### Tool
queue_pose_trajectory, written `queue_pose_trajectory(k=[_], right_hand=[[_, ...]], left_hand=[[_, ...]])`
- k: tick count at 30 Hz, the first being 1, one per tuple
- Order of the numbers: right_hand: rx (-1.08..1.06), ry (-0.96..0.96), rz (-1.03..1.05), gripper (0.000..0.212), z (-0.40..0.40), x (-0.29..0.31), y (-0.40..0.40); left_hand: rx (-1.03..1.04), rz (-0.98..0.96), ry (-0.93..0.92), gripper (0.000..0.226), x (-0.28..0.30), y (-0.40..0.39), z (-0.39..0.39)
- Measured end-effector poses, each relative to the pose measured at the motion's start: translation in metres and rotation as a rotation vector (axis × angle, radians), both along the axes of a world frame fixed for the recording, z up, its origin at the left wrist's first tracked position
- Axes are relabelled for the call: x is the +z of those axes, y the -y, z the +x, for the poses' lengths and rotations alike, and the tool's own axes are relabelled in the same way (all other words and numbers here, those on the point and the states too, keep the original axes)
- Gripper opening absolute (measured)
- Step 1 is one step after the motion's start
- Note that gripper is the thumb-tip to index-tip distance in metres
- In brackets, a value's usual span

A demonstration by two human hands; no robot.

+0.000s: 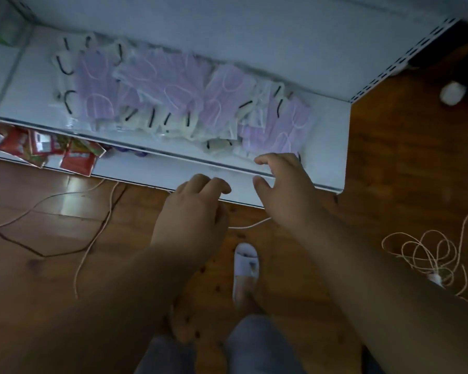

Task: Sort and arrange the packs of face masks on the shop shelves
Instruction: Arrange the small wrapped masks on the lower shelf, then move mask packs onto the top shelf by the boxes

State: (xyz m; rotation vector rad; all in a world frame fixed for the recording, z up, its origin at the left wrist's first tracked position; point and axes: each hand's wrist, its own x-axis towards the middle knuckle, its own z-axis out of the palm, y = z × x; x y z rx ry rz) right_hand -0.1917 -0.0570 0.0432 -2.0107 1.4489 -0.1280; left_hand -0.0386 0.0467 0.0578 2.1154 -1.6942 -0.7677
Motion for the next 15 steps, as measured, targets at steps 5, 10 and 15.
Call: queue_pose_trajectory(k=[5,10,15], right_hand=[[0.001,-0.127,0.066,0.051,-0.019,-0.077,0.050],[0.052,-0.405,0.266,0.067,-0.024,-0.138,0.089],[-0.038,-0.342,0.026,0.047,-0.029,-0.148,0.085]], left_hand=[[-0.005,0.104,-0.019,0.035,-0.050,0.030,-0.026],[0.018,0.205,-0.028,0.035,-0.077,0.068,-0.030],[0.116,0.317,-0.123,0.035,-0.091,0.093,-0.034]])
